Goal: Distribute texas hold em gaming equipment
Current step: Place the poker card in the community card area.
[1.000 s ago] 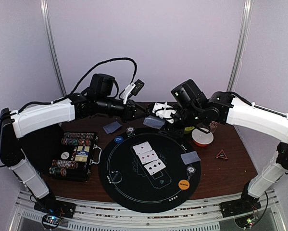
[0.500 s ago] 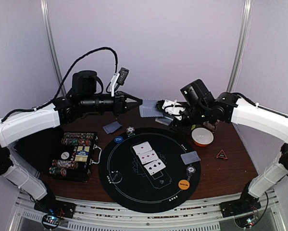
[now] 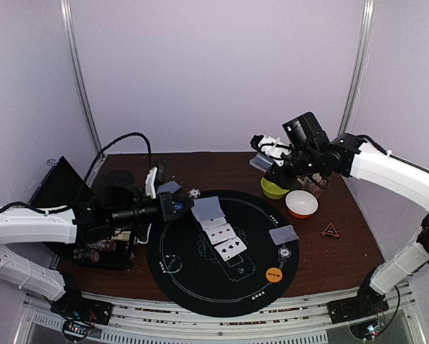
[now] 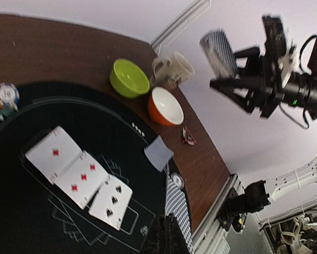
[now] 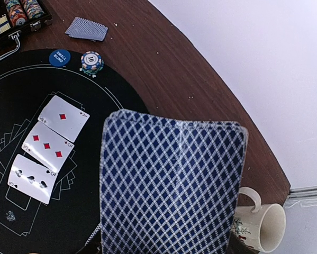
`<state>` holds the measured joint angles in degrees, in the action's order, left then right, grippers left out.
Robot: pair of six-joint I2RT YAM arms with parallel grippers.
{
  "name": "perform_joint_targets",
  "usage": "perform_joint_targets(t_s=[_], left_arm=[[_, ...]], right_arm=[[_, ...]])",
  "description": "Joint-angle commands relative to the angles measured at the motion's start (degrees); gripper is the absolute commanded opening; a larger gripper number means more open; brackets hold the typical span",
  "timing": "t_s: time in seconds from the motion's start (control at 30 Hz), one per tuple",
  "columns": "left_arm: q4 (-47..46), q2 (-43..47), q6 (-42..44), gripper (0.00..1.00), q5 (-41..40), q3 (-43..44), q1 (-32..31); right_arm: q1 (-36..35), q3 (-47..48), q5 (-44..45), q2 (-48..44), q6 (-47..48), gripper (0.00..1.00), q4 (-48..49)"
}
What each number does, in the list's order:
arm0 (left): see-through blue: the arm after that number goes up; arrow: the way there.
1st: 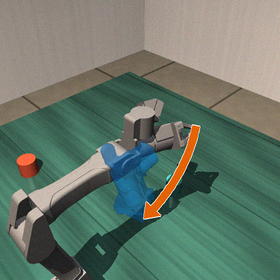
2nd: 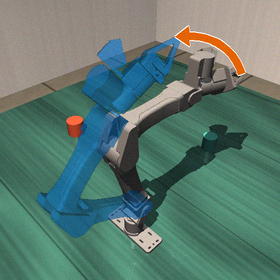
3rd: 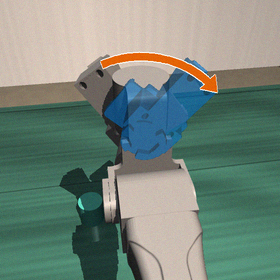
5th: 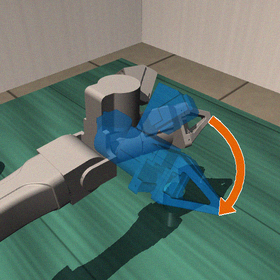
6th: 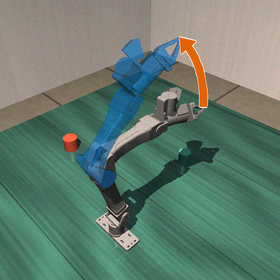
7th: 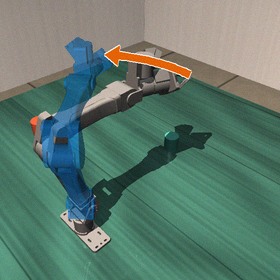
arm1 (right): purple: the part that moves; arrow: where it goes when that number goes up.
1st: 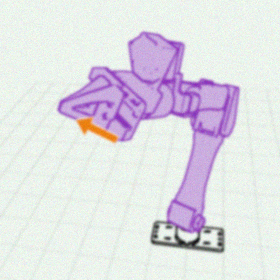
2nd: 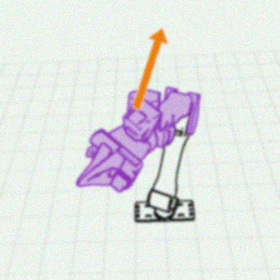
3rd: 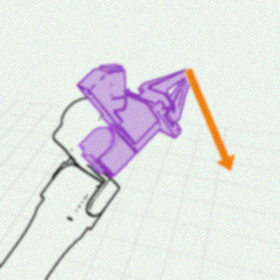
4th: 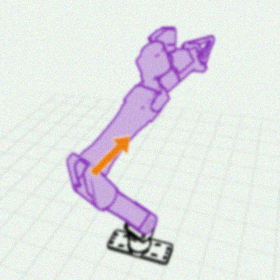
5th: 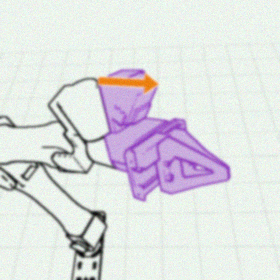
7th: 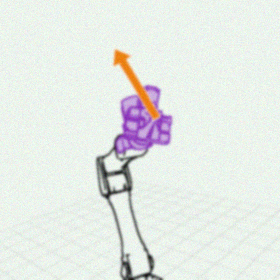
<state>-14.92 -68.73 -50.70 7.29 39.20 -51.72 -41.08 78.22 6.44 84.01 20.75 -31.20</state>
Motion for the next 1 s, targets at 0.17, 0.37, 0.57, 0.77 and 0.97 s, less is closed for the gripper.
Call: perform_joint_targets(t_s=[0.17, 0.37, 0.57, 0.77, 0.97], left_arm=[[-24.01, -8.76, -13.52, 0.00, -16.61, -9.00, -12.66], [-37.66, -25.92, -22.26, 0.00, -22.22, -9.26, -20.66], [-54.44, -38.62, -30.16, 0.00, -23.96, -11.93, -21.96], [-49.57, -41.97, -31.88, 0.00, -26.98, -7.44, -23.92], [-44.32, -42.45, -35.08, 0.00, -29.05, -5.85, -24.86]], right_arm=[[0.20, -1.08, 1.97, -4.63, -2.14, 0.50, 2.22], [0.12, -2.94, 1.52, -7.15, -2.56, 0.49, 4.13], [-0.13, -4.05, 0.73, -8.68, -2.95, 0.49, 4.40], [-0.27, -4.50, 1.34, -10.14, -2.82, 0.49, 4.31], [-0.36, -5.20, 1.38, -10.76, -2.35, 0.49, 5.21]])
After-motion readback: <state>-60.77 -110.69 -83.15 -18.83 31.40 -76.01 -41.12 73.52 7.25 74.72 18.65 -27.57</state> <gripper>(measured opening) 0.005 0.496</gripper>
